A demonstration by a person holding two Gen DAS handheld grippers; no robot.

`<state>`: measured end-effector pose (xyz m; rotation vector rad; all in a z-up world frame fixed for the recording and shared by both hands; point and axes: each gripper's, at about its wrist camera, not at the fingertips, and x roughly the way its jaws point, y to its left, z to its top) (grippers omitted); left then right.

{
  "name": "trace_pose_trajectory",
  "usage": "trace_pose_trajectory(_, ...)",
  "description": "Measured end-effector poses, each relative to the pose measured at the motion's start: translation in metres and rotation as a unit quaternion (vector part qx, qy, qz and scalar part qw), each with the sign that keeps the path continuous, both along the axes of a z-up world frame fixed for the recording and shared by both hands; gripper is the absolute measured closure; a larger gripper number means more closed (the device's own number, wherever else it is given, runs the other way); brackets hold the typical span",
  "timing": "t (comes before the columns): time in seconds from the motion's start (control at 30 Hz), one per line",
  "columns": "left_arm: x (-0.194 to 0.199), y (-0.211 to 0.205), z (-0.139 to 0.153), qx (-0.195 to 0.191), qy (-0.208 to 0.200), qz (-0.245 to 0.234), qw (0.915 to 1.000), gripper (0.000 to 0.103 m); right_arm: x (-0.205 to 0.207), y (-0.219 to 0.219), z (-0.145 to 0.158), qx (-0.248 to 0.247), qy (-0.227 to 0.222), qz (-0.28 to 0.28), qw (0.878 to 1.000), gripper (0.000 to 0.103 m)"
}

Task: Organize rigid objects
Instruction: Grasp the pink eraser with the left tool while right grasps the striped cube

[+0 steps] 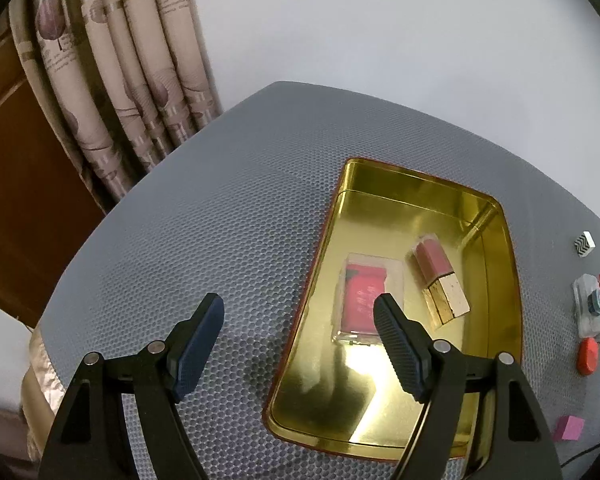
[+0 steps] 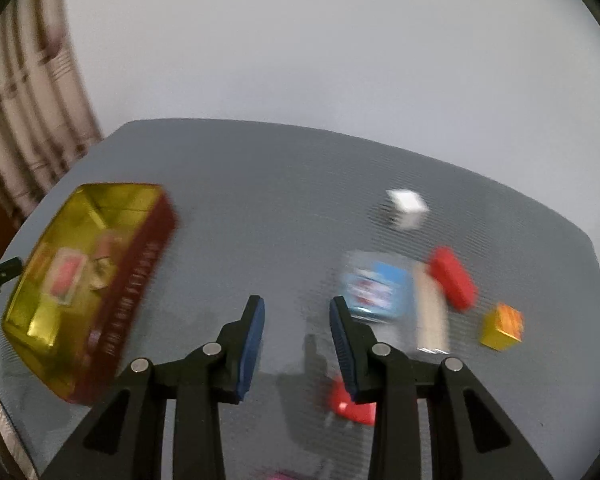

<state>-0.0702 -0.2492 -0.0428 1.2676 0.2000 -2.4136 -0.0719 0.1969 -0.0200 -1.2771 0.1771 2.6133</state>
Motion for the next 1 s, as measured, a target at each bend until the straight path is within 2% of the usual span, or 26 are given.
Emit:
trace_pose_trajectory(0.27, -0.003, 0.015, -0.004, -0.012, 0.001, -0.032, 0.9994, 0.029, 0.03, 0.065, -0.018, 0.026, -0.027, -0.096, 0.995, 0.068)
trace_pose_trajectory(0.4, -0.004, 0.027, -0.003, -0.021, 0.003, -0.058, 0.9981, 0.029, 0.035, 0.086, -0.028, 0.035, -0.037, -0.126, 0.991, 0.059)
trace_pose_trajectory(0.53, -0.005, 0.04, -0.005, -0.016, 0.003, -0.081, 0.9965, 0.029, 0.037, 0.103, -0.037, 0.025, -0.037, -0.139, 0.989, 0.056)
trace_pose_trajectory(0.7, -0.001, 0.068, -0.001, -0.038, 0.013, -0.121, 0.9918, 0.027, 0.032, 0.112, -0.047, 0.021, -0.031, -0.149, 0.988, 0.055)
trace_pose_trajectory(1.0, 0.005, 0.121, -0.009, -0.018, -0.007, -0.171, 0.9851, 0.025, 0.022, 0.124, -0.063, 0.03, -0.014, -0.159, 0.987, 0.055)
